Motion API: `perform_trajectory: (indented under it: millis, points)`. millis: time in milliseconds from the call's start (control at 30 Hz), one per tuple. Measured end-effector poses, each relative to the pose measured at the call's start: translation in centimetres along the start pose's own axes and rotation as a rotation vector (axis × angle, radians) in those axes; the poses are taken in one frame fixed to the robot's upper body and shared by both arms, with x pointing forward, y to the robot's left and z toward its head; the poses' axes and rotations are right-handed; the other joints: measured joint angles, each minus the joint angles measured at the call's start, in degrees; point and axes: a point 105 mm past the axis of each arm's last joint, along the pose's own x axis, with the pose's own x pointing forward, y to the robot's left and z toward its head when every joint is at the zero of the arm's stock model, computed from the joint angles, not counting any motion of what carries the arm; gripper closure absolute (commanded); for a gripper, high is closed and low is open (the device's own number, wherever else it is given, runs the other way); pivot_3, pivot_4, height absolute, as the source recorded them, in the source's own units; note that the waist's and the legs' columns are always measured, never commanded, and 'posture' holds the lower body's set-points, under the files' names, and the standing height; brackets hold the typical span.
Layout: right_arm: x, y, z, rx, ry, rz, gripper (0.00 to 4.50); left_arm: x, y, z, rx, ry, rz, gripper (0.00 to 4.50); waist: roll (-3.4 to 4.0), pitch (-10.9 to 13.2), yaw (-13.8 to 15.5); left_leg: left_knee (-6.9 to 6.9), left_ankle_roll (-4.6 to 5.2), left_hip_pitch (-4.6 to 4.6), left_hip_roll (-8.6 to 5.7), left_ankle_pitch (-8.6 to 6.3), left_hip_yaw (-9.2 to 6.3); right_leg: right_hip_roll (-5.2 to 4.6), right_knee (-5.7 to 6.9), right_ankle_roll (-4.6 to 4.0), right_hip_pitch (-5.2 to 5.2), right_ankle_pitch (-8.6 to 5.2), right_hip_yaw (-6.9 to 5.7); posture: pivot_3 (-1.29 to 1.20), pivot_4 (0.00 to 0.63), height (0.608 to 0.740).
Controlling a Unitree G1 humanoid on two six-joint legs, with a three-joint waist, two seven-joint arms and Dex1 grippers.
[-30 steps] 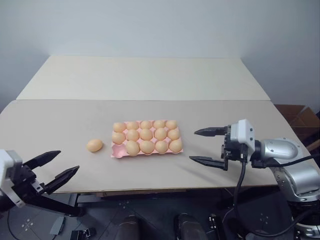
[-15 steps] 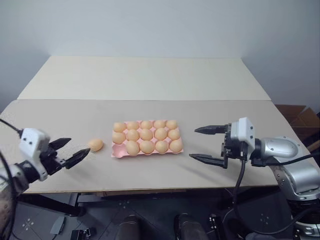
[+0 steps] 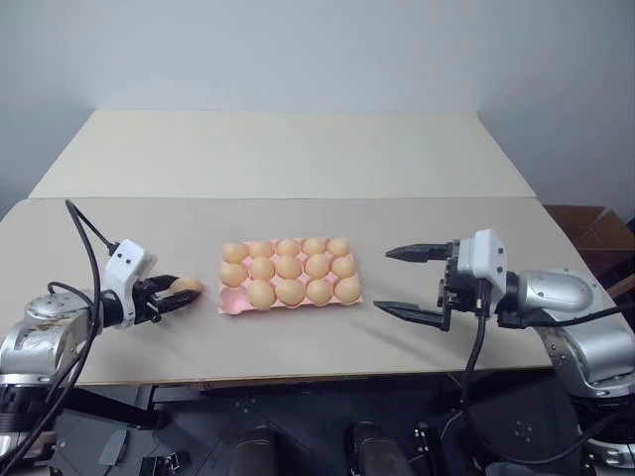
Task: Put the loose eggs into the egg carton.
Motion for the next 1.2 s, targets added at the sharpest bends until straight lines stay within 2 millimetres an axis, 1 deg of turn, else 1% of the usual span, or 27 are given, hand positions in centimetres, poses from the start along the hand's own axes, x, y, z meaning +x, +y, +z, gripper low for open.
perform_trajectory:
  millis: [33,100,167,233,300,400,467,567,667,733,767,900,967,1067,1200]
  points:
    - [0.0,-0.1,0.0,0.002,0.001,-0.009,0.00,0.0,0.0,0.1,0.006,-0.003,-0.003,2.80,0.00,0.0,0.0,0.00,0.00,0.00,0.00,0.00,0.00,-0.01,0.00,0.00,0.00,0.00,0.00,0.00,0.150,0.740]
    - [0.0,-0.1,-0.1,0.005,0.002,-0.020,0.00,-0.2,-0.1,0.3,0.024,-0.014,-0.007,2.98,0.00,0.0,0.1,0.00,0.00,0.00,-0.01,0.00,0.00,-0.03,0.00,0.00,0.00,0.00,0.00,0.00,0.150,0.740]
    - [-0.1,-0.1,-0.1,0.005,0.002,-0.026,0.00,-0.5,-0.1,0.5,0.041,-0.018,-0.006,3.00,0.00,0.0,0.1,0.00,0.00,0.01,0.00,0.00,0.00,-0.03,0.00,0.00,0.01,0.00,0.00,0.00,0.150,0.740]
    - [-0.1,-0.1,-0.2,0.007,0.003,-0.030,0.00,-1.0,-0.6,1.2,0.068,-0.046,-0.021,3.00,0.00,0.0,0.0,0.00,0.00,0.00,0.00,0.00,0.00,-0.04,-0.01,0.00,0.00,0.00,0.00,0.00,0.150,0.740]
    - [-0.1,0.0,-0.1,0.006,0.002,-0.031,0.00,-1.7,-1.8,2.7,0.112,-0.102,-0.065,3.00,0.00,0.0,0.0,0.00,0.00,-0.04,0.00,0.00,0.00,-0.05,-0.02,0.01,-0.02,0.00,0.00,0.00,0.150,0.740]
    - [0.0,-0.1,0.0,0.003,-0.004,-0.041,0.00,-2.2,-3.8,4.7,0.168,-0.174,-0.133,3.00,0.00,0.0,0.2,0.00,0.00,-0.01,-0.01,0.00,0.00,-0.06,-0.01,0.02,0.02,0.00,0.00,0.00,0.150,0.740]
    - [0.1,-0.1,0.0,0.003,-0.007,-0.046,0.00,-2.0,-5.1,5.4,0.190,-0.203,-0.175,3.00,0.00,0.0,0.3,0.00,0.00,0.03,-0.03,0.00,0.01,-0.05,0.00,0.02,0.04,0.00,0.01,0.00,0.150,0.740]
    - [0.1,-0.1,0.0,0.004,-0.008,-0.050,0.00,-1.4,-6.2,5.0,0.196,-0.185,-0.237,3.00,0.00,0.0,0.3,0.00,0.00,0.07,-0.02,0.01,0.01,-0.01,0.03,0.02,0.06,0.01,0.02,0.00,0.150,0.740]
    - [0.1,-0.1,0.0,0.004,-0.008,-0.052,0.00,-0.7,-6.7,4.2,0.182,-0.149,-0.283,3.00,0.00,0.0,0.2,0.00,0.00,0.07,-0.01,0.01,0.00,0.02,0.04,0.02,0.05,0.00,0.02,0.00,0.150,0.740]
    - [0.1,-0.2,0.0,0.004,-0.009,-0.054,0.00,-0.5,-6.8,3.8,0.172,-0.135,-0.310,2.27,0.00,0.0,0.1,0.00,0.00,0.05,-0.01,0.01,0.00,0.02,0.03,0.02,0.04,0.00,0.02,0.00,0.150,0.740]
    - [0.1,-0.2,0.0,0.004,-0.009,-0.057,0.00,-0.3,-6.8,3.8,0.168,-0.133,-0.317,2.01,0.00,0.0,0.2,0.00,0.00,0.05,-0.02,0.01,0.00,0.02,0.03,0.02,0.04,0.00,0.02,0.00,0.150,0.740]
    - [0.1,-0.3,0.0,0.005,-0.012,-0.065,0.00,0.1,-6.8,4.2,0.171,-0.140,-0.329,0.63,0.00,0.0,0.2,0.00,0.00,0.03,-0.03,0.01,-0.01,0.00,0.00,0.04,0.05,0.01,0.02,0.00,0.150,0.740]
    - [0.1,-0.3,0.0,0.005,-0.012,-0.066,0.00,0.1,-6.9,4.3,0.171,-0.143,-0.334,0.03,0.00,0.0,0.2,0.00,0.00,0.03,-0.03,0.01,0.00,0.00,0.00,0.04,0.04,0.01,0.03,0.00,0.150,0.740]
    - [0.1,-0.3,0.1,0.005,-0.013,-0.068,0.00,-0.7,-6.2,4.4,0.177,-0.151,-0.307,0.03,0.00,0.0,-0.1,0.00,0.00,0.03,0.00,0.01,-0.01,0.02,0.00,0.04,0.03,0.00,0.02,0.00,0.150,0.740]
    - [0.1,-0.1,0.0,0.008,-0.012,-0.073,0.00,-3.1,-4.3,5.1,0.203,-0.175,-0.209,0.03,0.01,0.0,-0.3,0.00,0.00,0.06,0.02,0.01,-0.02,0.01,0.03,0.02,0.03,-0.01,0.00,0.00,0.150,0.740]
